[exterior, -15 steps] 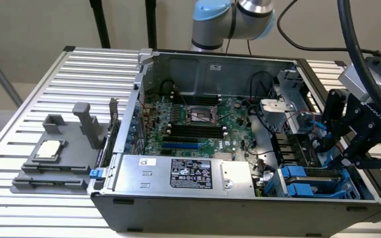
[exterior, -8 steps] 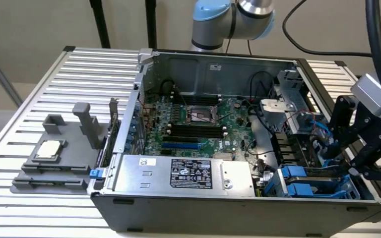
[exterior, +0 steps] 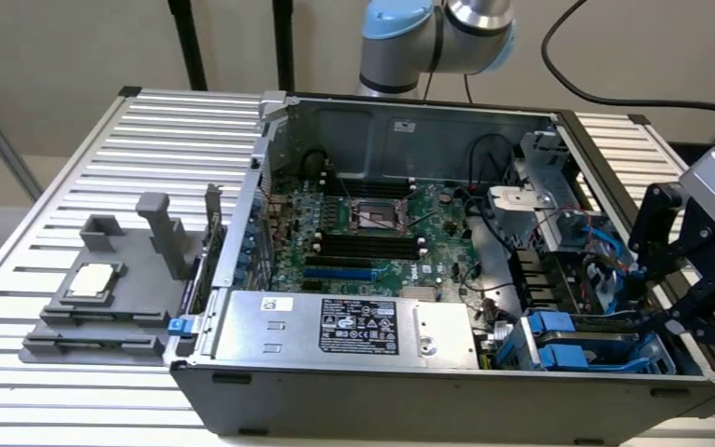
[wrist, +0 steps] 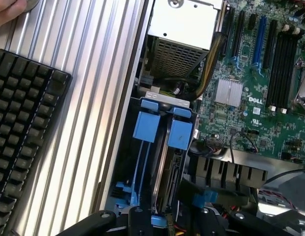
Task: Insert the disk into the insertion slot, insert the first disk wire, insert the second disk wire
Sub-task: 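Insert the first disk wire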
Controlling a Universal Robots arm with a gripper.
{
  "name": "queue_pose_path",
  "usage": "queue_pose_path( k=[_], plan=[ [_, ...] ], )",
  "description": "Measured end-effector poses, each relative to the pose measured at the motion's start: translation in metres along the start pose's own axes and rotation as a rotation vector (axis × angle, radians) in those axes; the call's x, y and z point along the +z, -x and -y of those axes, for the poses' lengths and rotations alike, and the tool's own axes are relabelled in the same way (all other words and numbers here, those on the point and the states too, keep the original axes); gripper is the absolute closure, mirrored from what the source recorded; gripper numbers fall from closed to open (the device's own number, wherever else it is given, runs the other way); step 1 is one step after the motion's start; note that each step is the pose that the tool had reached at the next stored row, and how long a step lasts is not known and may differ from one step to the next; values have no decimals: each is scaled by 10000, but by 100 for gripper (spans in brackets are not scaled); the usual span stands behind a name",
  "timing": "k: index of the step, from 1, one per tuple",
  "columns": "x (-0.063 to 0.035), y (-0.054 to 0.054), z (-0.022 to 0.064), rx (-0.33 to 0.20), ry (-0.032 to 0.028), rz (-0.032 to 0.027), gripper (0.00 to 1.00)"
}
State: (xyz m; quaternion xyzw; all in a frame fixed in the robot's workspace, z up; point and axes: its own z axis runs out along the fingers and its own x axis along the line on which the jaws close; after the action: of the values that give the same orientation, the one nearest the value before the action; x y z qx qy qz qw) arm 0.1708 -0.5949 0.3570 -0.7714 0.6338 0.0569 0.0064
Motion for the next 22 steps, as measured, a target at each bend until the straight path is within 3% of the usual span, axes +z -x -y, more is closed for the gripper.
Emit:
queue_pose_path(
  k=[10,18,22],
  plan=[
    [61,-20,65,-307,-19,223,62],
    [93,-26,82,-707,-49,538,62],
    [101,-33,99,-812,-64,654,62]
  ],
)
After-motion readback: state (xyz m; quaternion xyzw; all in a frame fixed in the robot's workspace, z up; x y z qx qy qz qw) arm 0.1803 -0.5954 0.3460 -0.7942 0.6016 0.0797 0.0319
